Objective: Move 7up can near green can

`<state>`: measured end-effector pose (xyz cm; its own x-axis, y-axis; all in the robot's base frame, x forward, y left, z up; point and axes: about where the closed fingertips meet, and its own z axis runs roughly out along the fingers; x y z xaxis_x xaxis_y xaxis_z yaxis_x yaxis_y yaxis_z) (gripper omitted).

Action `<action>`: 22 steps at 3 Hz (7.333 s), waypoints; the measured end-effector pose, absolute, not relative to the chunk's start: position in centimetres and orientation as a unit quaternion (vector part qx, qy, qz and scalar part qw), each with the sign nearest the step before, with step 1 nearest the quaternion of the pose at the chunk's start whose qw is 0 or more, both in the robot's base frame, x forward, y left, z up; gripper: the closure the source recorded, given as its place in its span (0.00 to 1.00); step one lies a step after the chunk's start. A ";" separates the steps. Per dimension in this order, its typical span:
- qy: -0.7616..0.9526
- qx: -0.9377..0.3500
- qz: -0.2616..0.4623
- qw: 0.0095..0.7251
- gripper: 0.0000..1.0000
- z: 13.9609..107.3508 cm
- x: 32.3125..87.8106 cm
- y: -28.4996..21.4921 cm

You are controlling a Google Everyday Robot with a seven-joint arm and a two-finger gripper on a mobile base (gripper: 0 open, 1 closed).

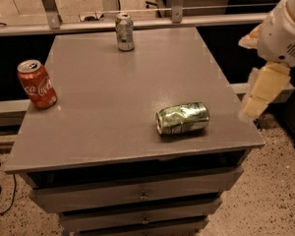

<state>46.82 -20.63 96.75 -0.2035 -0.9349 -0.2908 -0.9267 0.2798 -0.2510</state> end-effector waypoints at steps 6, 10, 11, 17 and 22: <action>0.760 -0.536 0.091 0.355 0.00 93.8 67.9 -10.1; 0.776 -0.358 0.165 0.493 0.00 88.1 84.6 -1.5; 0.773 -0.330 0.174 0.514 0.00 88.5 86.5 -0.2; 0.764 -0.304 0.197 0.534 0.84 90.7 87.4 3.1; 0.720 -0.358 0.214 0.554 1.00 96.5 76.0 -1.5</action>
Offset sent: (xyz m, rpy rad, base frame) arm 0.2153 0.0982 -0.0263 0.3238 -0.1294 -0.0086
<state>75.97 -1.48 96.45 -0.1297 -0.2794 -0.9514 -0.7537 0.6513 -0.0885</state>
